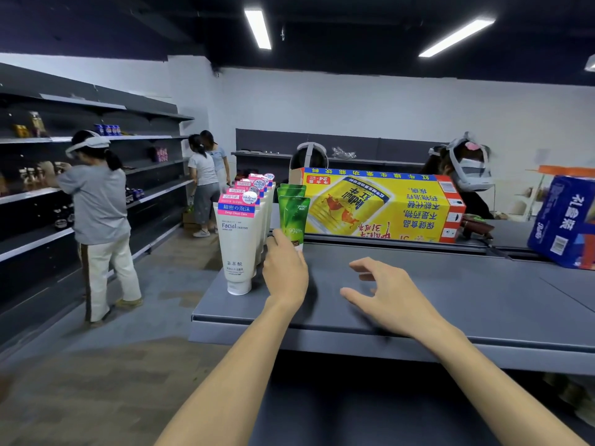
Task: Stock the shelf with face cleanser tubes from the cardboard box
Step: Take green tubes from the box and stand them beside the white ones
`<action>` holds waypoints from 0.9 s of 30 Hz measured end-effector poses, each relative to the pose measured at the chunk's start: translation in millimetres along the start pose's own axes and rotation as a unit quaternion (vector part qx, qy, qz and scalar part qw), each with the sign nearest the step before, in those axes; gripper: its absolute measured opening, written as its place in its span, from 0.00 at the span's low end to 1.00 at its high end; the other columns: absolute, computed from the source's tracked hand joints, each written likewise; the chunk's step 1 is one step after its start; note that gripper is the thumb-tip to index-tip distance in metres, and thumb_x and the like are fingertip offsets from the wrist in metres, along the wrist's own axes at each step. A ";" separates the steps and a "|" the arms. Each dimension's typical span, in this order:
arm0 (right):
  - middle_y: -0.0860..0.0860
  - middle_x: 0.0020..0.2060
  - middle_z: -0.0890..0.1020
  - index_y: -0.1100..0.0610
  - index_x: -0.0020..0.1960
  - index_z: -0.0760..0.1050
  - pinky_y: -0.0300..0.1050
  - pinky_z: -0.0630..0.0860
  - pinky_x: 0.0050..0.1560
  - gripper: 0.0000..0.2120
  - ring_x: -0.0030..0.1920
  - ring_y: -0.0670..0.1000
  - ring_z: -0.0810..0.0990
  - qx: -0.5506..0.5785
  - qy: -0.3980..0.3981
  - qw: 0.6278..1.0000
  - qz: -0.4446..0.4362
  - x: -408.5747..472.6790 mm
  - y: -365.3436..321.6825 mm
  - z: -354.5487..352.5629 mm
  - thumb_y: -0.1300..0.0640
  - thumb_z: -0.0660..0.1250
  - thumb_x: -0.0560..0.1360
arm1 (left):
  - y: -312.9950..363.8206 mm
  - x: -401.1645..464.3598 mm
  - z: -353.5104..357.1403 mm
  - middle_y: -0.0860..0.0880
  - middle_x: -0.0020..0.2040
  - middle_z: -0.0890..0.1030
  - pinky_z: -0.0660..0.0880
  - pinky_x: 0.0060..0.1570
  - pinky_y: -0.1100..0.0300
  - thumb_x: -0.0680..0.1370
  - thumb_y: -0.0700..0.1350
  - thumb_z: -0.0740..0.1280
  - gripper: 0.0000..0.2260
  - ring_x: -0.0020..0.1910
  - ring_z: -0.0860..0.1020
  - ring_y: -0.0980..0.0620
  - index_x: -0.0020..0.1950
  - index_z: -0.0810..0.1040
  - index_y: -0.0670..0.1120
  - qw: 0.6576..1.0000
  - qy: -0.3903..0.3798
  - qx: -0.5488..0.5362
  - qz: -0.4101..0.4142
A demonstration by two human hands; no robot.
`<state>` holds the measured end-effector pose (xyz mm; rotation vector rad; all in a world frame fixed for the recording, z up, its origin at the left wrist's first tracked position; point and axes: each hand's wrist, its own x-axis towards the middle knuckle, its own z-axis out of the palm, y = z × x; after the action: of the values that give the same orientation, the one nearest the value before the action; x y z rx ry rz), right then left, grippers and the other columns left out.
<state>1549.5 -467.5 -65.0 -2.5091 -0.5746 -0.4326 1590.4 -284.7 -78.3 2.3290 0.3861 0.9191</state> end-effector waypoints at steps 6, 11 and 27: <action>0.45 0.65 0.78 0.49 0.69 0.70 0.44 0.73 0.64 0.26 0.63 0.45 0.77 -0.021 -0.008 1.000 0.018 -1.5 8.8 -0.3 0.43 0.70 0.74 | -3.2 11.7 11.2 0.41 0.59 0.75 0.75 0.47 0.53 0.81 0.44 0.65 0.17 0.55 0.79 0.40 0.66 0.65 0.40 1.000 0.003 0.006 -0.002; 0.47 0.67 0.75 0.50 0.72 0.66 0.51 0.73 0.65 0.28 0.67 0.51 0.74 -0.102 -0.017 0.994 0.022 5.2 8.8 0.7 0.42 0.67 0.76 | -4.9 16.5 15.8 0.40 0.59 0.75 0.75 0.46 0.54 0.81 0.44 0.65 0.17 0.55 0.79 0.39 0.65 0.65 0.39 1.000 0.007 0.008 0.005; 0.48 0.67 0.75 0.49 0.72 0.64 0.51 0.74 0.63 0.28 0.66 0.52 0.75 -0.141 -0.015 0.990 0.017 13.9 4.2 8.0 0.42 0.66 0.76 | -9.4 28.8 23.2 0.39 0.57 0.76 0.76 0.47 0.49 0.80 0.43 0.66 0.17 0.54 0.79 0.37 0.65 0.65 0.39 1.000 0.010 -0.015 0.004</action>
<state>1564.9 -462.0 -67.6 -2.7940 -0.5115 -0.4924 1626.8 -273.9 -82.7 2.2973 0.3671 0.9456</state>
